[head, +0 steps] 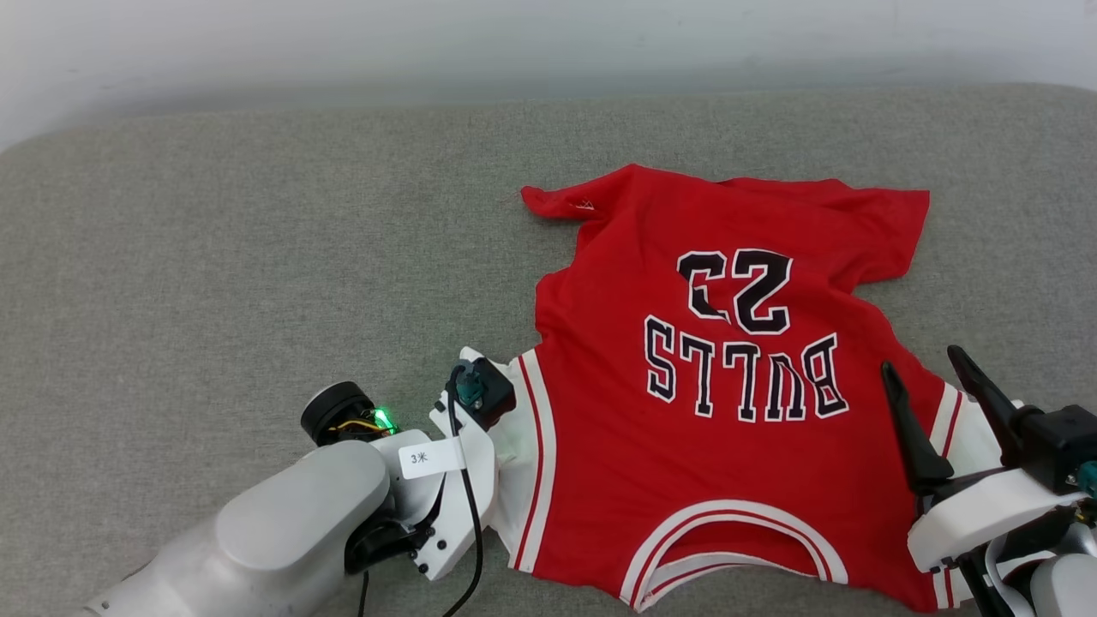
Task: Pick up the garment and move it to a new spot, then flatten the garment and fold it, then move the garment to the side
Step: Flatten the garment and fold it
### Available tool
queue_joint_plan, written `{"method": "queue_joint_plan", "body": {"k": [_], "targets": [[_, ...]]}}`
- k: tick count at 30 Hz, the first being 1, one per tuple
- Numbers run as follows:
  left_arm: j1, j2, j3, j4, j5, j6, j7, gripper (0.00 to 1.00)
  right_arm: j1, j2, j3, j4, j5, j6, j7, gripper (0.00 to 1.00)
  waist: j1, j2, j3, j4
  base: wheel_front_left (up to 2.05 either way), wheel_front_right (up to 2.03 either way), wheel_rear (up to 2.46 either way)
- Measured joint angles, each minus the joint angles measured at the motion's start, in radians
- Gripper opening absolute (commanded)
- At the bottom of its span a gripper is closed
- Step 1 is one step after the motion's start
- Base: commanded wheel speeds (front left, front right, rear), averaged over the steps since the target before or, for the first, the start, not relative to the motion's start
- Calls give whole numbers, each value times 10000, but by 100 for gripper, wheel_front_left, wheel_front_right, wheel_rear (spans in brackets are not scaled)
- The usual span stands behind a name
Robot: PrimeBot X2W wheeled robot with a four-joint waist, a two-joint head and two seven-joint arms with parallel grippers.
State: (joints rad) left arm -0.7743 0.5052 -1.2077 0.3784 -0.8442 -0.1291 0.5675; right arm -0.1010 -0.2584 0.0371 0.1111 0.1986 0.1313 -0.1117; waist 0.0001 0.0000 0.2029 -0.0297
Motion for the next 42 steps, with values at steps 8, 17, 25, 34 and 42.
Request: {"method": "queue_joint_plan", "body": {"k": [8, 17, 25, 34, 42], "targets": [[706, 301, 1262, -474, -502, 552, -2811, 0, 167, 54, -107, 336, 38, 0, -207, 100, -1, 0, -454, 142, 0, 0, 0], [2738, 884, 2974, -1678, -1191, 2278, -6036, 0, 593, 169, -426, 506, 75, 0, -336, 100, -1, 0, -807, 576, 0, 0, 0], [4414, 746, 4201, -1384, -2069, 3089, -7910, 0, 709, 270, -476, 546, 75, 0, -374, 100, -1, 0, -951, 794, 0, 0, 0], [5578, 420, 5223, 82, -2439, 3181, -8263, 0, 816, 341, -546, 642, 75, 0, -378, 100, -1, 0, -948, 798, 0, 0, 0], [5907, 50, 6031, 1308, -1799, 2999, -8305, 0, 819, 355, -602, 744, 46, 0, -357, 100, -1, 0, -898, 763, 0, 0, 0]]}}
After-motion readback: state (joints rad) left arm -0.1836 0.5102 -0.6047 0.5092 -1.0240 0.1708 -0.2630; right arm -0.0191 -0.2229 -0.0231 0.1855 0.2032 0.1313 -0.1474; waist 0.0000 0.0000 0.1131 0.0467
